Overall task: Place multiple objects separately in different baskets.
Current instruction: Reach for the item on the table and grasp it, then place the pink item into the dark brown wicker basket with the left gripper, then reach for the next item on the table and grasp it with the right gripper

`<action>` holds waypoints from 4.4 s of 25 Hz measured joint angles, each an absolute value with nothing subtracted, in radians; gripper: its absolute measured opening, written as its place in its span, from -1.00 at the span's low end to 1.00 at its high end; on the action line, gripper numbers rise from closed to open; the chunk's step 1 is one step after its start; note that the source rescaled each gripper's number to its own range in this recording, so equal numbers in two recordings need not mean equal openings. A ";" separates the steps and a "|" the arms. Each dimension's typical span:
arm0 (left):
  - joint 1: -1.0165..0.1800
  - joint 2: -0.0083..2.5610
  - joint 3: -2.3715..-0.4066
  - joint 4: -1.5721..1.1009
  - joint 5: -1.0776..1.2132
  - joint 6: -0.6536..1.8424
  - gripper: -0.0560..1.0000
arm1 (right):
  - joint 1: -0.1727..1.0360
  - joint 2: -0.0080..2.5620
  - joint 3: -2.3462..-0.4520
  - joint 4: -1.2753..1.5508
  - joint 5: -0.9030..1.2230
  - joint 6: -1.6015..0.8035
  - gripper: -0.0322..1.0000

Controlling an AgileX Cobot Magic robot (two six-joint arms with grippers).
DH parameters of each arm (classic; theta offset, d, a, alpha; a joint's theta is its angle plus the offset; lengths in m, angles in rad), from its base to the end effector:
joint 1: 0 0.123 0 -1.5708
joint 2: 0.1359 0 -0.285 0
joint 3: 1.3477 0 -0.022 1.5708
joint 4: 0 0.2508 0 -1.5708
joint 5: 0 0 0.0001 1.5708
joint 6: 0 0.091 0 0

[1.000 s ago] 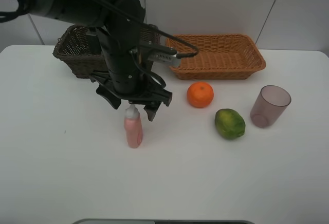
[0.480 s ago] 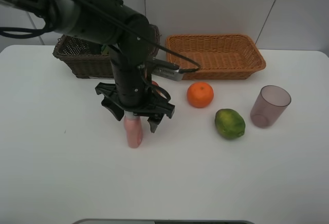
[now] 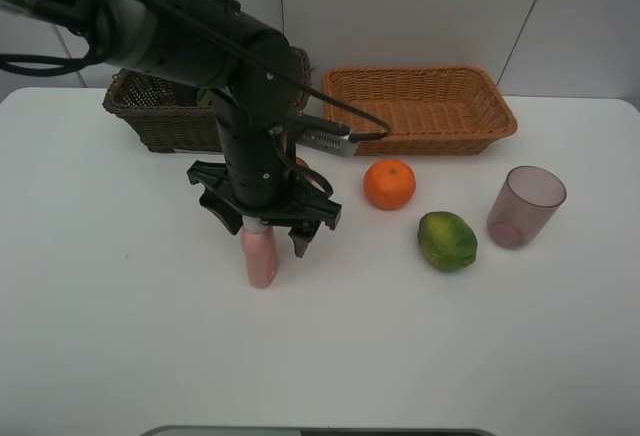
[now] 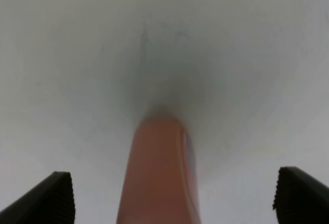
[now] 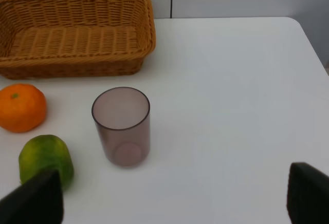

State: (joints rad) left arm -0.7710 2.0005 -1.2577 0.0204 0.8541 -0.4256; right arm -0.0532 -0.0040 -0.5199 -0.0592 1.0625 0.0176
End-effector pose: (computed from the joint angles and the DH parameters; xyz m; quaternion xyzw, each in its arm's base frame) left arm 0.2666 -0.2571 0.1373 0.1781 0.9835 -0.0107 0.0297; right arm -0.0082 -0.0043 0.2827 0.0315 0.8465 -0.0390 0.5301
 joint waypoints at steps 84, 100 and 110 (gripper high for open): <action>-0.386 2.196 -1.618 0.232 0.420 -0.320 -0.85 | -0.053 -0.004 -0.520 -0.059 1.063 0.018 0.80; -0.385 2.134 -1.618 0.232 0.432 -0.299 0.88 | -0.053 -0.004 -0.520 -0.059 1.063 0.018 0.80; -0.384 1.861 -1.454 0.214 0.503 -0.285 0.88 | -0.053 -0.004 -0.520 -0.059 1.063 0.018 0.80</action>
